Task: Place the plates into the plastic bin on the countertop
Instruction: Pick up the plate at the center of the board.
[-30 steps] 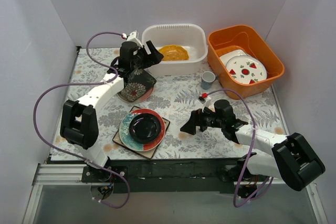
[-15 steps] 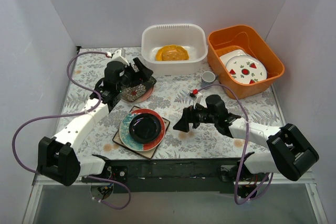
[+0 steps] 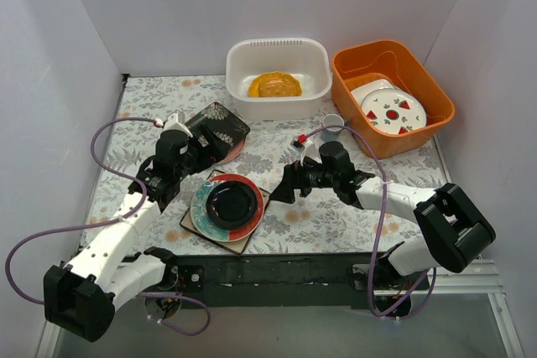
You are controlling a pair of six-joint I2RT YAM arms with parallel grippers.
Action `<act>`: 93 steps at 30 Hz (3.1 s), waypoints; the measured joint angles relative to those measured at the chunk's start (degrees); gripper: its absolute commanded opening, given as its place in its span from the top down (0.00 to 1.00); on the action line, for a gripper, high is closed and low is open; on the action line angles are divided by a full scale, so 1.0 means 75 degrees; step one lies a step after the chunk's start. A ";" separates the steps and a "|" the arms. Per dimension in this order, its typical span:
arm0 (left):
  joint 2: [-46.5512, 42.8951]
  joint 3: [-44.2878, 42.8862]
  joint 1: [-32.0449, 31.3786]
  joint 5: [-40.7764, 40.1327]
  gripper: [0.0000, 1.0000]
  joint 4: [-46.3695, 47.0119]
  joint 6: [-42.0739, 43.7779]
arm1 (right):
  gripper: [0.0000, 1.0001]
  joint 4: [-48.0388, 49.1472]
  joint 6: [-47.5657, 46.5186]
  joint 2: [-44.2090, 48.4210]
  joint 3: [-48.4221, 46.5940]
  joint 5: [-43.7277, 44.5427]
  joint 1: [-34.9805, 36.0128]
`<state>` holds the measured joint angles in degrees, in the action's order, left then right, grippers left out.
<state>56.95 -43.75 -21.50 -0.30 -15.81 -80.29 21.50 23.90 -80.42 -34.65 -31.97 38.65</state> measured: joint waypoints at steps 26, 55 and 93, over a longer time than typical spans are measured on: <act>0.0396 0.0985 0.0003 -0.0050 0.14 -0.0090 -0.0207 | 0.45 -0.0364 0.0475 -0.1343 -0.0985 0.0525 0.0650; -0.1046 0.1090 0.0003 0.0003 0.14 -0.0775 -0.0189 | 0.71 -0.1271 0.0385 -0.2914 -0.2661 0.0571 0.1023; -0.1099 0.1670 0.0003 0.0659 0.14 -0.0848 -0.0119 | 0.99 -0.1265 0.0417 -0.1719 -0.2037 0.1370 0.0848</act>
<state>48.71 -31.22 -21.47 4.64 -22.17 -81.19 12.01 27.03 -93.32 -49.93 -21.69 45.01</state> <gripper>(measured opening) 0.858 0.073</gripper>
